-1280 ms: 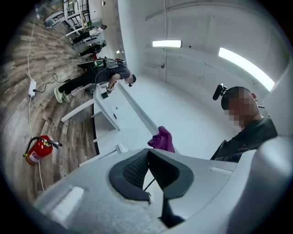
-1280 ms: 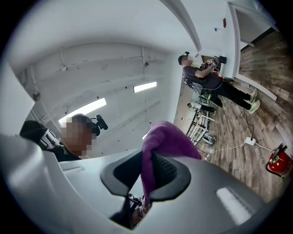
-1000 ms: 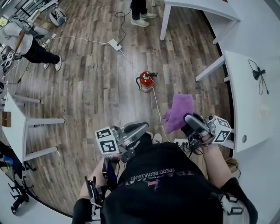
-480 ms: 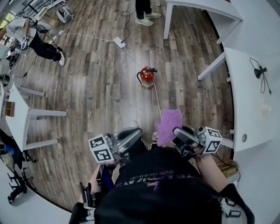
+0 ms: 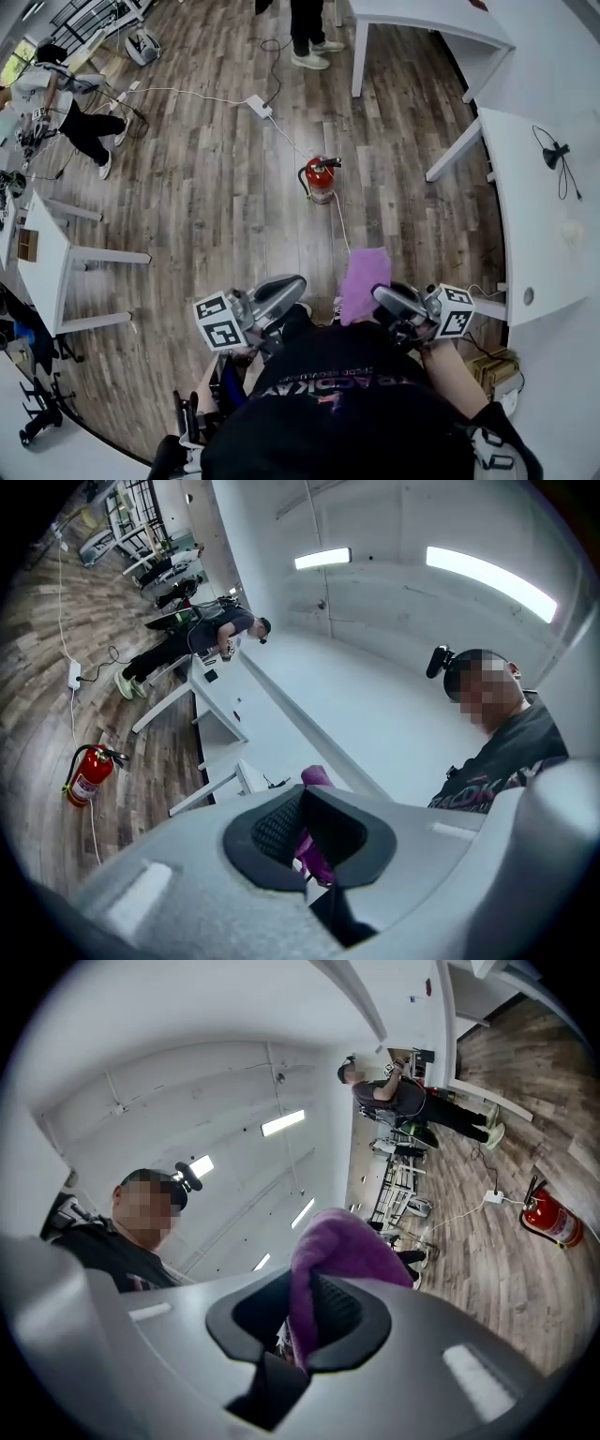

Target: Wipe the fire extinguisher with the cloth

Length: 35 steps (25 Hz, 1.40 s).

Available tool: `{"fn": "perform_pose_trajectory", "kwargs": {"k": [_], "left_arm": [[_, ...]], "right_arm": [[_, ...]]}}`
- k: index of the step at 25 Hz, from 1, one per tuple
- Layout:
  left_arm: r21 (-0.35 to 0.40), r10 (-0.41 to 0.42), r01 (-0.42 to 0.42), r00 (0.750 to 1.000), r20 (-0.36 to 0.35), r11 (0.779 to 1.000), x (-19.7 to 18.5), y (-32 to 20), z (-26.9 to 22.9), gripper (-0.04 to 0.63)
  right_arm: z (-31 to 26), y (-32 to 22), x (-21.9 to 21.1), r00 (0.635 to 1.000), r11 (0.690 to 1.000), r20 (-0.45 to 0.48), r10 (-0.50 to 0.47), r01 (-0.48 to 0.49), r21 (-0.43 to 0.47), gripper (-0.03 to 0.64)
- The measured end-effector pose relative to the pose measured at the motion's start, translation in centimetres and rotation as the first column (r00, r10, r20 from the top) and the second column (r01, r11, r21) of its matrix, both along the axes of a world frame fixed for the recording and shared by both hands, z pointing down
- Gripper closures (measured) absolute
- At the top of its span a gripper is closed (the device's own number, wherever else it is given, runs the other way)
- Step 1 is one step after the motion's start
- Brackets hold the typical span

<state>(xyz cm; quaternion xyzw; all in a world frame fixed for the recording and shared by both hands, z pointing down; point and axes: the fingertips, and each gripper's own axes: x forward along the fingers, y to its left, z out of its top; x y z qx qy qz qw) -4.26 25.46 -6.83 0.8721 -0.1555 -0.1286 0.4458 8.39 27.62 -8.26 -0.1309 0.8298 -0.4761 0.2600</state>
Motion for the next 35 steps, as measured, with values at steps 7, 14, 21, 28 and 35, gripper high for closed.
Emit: {"fn": "perform_pose_trajectory", "kwargs": {"k": [7,14,21,28,35], "left_arm": [[-0.006,-0.058,0.058,0.998,0.002,0.998,-0.1,-0.3,0.7,0.598],[-0.005,-0.057,0.057,0.998,0.002,0.998,0.7,0.2,0.5,0.598],[-0.011,-0.043,0.043,0.999,0.004,0.999,1.7,0.1,1.0,0.598],[-0.035,-0.043,0.043,0.999,-0.005,0.998,2.8,0.8,1.6,0.598],[-0.016,-0.044,0.044,0.999,-0.008,0.999,3.4,0.9,1.0,0.598]], "right_arm": [[0.1,0.5,-0.6,0.995,0.998,-0.072,-0.063,0.063,0.010,0.563],[0.6,0.6,-0.2,0.994,0.996,-0.064,-0.087,0.086,-0.017,0.563],[0.9,0.8,0.4,0.995,0.996,-0.057,-0.085,0.085,-0.014,0.563],[1.6,1.5,1.3,0.994,0.995,-0.057,-0.091,0.090,-0.032,0.565],[1.0,2.1,1.6,0.993,0.995,-0.071,-0.099,0.099,0.000,0.566]]}}
